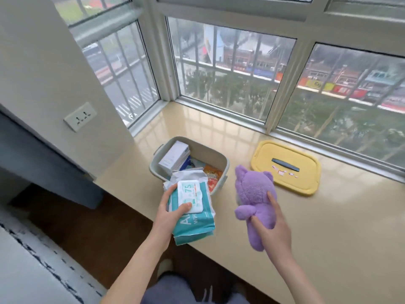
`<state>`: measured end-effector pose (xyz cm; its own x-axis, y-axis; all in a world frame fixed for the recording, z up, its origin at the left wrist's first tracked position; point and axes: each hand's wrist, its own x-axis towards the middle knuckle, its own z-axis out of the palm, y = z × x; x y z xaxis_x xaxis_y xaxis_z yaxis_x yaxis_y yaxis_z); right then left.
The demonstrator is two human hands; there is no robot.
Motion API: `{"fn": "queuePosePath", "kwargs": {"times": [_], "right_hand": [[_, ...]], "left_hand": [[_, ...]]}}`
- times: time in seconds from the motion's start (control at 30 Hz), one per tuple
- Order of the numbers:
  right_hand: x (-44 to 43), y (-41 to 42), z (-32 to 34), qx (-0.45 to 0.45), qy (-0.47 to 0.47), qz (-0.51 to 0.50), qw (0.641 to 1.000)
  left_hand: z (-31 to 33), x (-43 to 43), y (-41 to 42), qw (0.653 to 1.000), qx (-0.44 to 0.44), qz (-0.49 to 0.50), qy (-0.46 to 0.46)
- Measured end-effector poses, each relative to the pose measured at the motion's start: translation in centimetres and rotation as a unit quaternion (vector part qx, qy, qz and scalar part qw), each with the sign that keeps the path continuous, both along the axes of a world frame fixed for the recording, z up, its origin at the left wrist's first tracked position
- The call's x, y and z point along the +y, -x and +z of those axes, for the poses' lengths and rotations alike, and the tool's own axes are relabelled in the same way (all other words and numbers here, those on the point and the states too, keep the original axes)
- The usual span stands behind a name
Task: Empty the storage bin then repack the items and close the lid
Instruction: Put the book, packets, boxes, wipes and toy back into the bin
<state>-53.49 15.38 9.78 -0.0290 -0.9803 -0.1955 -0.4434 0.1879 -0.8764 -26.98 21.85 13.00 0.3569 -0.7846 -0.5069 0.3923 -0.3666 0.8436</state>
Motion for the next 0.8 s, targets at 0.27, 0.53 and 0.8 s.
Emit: {"fn": "queuePosePath", "kwargs": {"times": [0.27,0.53,0.8], "right_hand": [[3.0,-11.0,-1.7,0.008,-0.024,-0.094,0.995],[4.4,-17.8,-1.2,0.015,-0.038,-0.197,0.980],[0.1,-17.9,-1.9,0.034,-0.046,-0.212,0.976]], "left_hand": [[-2.5,0.8,-13.9,0.998,-0.028,-0.053,-0.014],[-2.4,-3.0,-22.4,0.986,-0.059,-0.158,-0.014],[-4.3,-11.2,-19.5,0.972,-0.071,-0.224,-0.002]]}}
